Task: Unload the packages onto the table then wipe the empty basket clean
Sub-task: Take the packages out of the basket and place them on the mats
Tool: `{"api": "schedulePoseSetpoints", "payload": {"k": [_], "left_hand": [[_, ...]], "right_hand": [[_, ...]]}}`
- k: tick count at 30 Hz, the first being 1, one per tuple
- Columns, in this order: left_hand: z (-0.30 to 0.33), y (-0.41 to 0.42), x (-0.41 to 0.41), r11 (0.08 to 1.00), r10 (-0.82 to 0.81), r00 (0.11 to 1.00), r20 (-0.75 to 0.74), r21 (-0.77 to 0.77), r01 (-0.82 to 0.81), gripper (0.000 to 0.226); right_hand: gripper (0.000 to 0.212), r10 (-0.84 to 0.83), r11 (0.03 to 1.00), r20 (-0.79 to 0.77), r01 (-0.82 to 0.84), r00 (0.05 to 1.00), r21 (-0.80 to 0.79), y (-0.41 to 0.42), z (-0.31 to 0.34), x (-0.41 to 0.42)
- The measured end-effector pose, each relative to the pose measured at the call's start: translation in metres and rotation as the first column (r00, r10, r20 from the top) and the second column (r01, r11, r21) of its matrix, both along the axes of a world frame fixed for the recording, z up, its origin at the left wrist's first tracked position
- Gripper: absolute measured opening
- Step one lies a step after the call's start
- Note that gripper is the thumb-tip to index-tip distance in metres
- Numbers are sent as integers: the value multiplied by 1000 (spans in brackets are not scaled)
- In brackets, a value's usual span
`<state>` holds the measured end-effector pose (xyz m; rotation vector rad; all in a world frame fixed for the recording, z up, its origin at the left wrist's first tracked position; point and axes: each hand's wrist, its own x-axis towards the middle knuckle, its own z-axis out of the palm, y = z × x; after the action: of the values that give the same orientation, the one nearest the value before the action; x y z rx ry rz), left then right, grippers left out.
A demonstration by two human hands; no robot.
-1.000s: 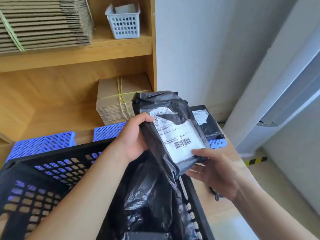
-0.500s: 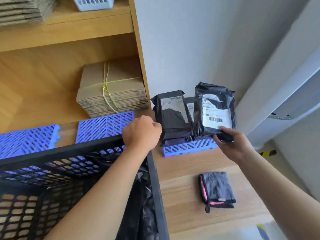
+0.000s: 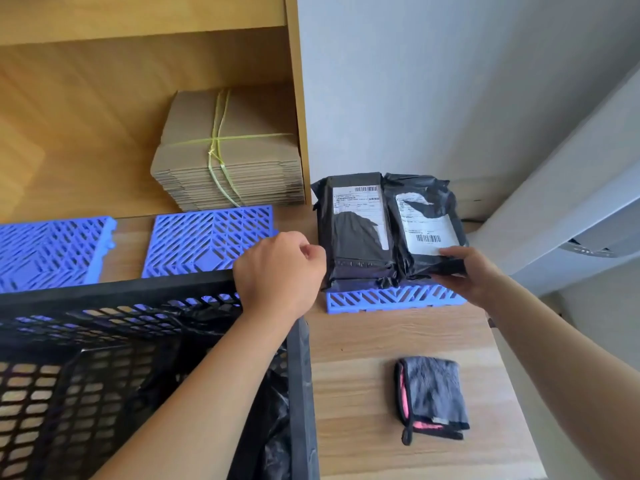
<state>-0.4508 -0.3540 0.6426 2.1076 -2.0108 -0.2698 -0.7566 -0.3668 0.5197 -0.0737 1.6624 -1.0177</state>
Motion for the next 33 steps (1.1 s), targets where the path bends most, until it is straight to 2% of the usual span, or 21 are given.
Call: {"api": "schedulePoseSetpoints", "payload": {"k": [2, 4, 6, 8, 10, 12, 14, 17, 20, 22, 24, 25, 26, 29, 31, 33], "left_hand": [[0, 0, 0, 1000, 3, 1000, -8, 6, -3, 26], [0, 1, 1, 1000, 1, 1000, -16, 10, -1, 26], [1, 1, 1, 1000, 2, 1000, -15, 20, -1, 26], [1, 0, 1, 1000, 2, 1000, -14, 22, -2, 27], [1, 1, 2, 1000, -3, 1000, -20, 8, 3, 28], [3, 4, 1, 1000, -7, 999, -47, -6, 6, 29], [7, 5, 2, 1000, 5, 996, -93, -17, -7, 29], [10, 8, 4, 999, 5, 991, -133, -38, -10, 27], [10, 12, 8, 999, -41, 977, -210, -17, 38, 25], [19, 11, 17, 990, -91, 892, -444, 59, 130, 20], [38, 18, 37, 967, -44, 631, -775, 125, 221, 18], [44, 23, 52, 969, -21, 517, -856, 111, 223, 19], [50, 31, 70, 973, -18, 473, -881, 93, 212, 21], [51, 64, 123, 979, -48, 548, -835, 70, 193, 25], [45, 92, 159, 966, -3, 603, -798, 155, 209, 23], [37, 118, 192, 934, 18, 702, -712, 263, 242, 18]], "right_hand": [[44, 41, 997, -183, -29, 982, 65, -2, -4, -1], [66, 97, 991, -344, -59, 934, 120, -2, -8, -1], [90, 136, 982, -431, -65, 892, 176, 1, -8, 1], [94, 194, 966, -505, -74, 841, 247, 9, 5, 10], [87, 208, 966, -613, -63, 762, 250, 22, 20, 26], [75, 108, 994, -735, -52, 670, 99, 40, 38, 51], [59, -15, 981, -778, -141, 628, -132, 67, 57, 86], [37, -45, 860, -745, -354, 666, -369, 113, 86, 155], [28, 0, 701, -727, -518, 687, -490, 151, 110, 218], [23, 19, 597, -729, -593, 684, -540, 167, 120, 245], [18, 66, 495, -728, -656, 682, -570, 178, 128, 260], [17, 107, 455, -725, -682, 681, -573, 181, 132, 265], [16, 149, 420, -725, -707, 672, -569, 184, 133, 270], [14, 217, 380, -763, -772, 609, -509, 191, 128, 279], [14, 216, 358, -821, -825, 528, -437, 192, 123, 282], [14, 226, 344, -853, -858, 471, -382, 191, 120, 283]]}}
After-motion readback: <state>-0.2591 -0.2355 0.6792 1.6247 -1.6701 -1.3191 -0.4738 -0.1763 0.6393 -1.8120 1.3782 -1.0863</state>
